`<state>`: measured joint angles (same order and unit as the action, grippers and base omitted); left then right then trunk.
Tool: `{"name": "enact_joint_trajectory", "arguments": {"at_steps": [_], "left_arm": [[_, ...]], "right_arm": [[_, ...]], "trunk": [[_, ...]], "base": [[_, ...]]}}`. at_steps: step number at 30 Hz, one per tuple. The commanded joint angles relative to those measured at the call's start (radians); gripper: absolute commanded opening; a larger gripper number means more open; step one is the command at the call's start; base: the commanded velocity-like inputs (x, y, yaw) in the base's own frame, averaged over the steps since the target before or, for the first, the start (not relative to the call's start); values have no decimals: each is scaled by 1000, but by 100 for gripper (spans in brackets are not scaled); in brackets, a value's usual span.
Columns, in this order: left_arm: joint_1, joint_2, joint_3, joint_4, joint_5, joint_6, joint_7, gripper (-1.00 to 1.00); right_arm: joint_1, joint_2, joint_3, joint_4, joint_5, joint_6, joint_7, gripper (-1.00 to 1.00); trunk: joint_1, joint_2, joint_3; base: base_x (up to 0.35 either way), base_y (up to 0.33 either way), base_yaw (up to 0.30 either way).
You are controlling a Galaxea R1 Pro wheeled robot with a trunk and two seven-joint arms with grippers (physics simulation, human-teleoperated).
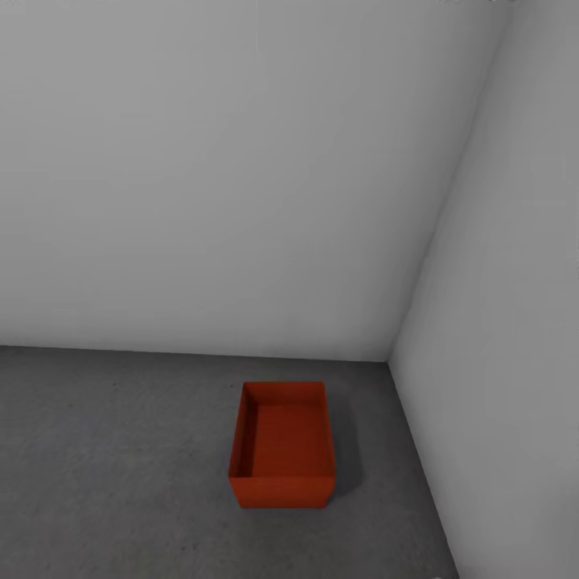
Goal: Move the two storage containers from the living room to the garage. In the garage, place one container on the floor and stack the other container on top of it (either order is fine).
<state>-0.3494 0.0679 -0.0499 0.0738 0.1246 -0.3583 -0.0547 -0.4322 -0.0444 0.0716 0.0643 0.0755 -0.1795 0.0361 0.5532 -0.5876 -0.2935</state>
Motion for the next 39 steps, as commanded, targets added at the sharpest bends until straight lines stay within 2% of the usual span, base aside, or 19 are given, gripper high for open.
{"name": "enact_joint_trajectory", "arguments": {"at_steps": [1, 15, 26, 39], "left_arm": [[-2, 0, -5, 5, 10, -7, -6, 100], [-2, -6, -5, 4, 10, -7, -8, 100], [-2, -75, -5, 6, 10, -7, -14, 100], [-2, -81, -5, 6, 10, -7, -14, 100]], "right_arm": [[-2, 0, 7, 4, 3, -7, 1, 100], [-2, 0, 7, 5, 3, -7, 1, 100], [-2, 0, 7, 5, 3, -7, 1, 100], [-2, 0, 6, 4, 3, -8, 1, 100]], "trunk": [[0, -1, -1], [0, -1, -1], [0, -1, -1], [0, -1, -1]], "base": [[0, 0, 0], [0, 0, 0], [0, 0, 0], [0, 0, 0]]}}
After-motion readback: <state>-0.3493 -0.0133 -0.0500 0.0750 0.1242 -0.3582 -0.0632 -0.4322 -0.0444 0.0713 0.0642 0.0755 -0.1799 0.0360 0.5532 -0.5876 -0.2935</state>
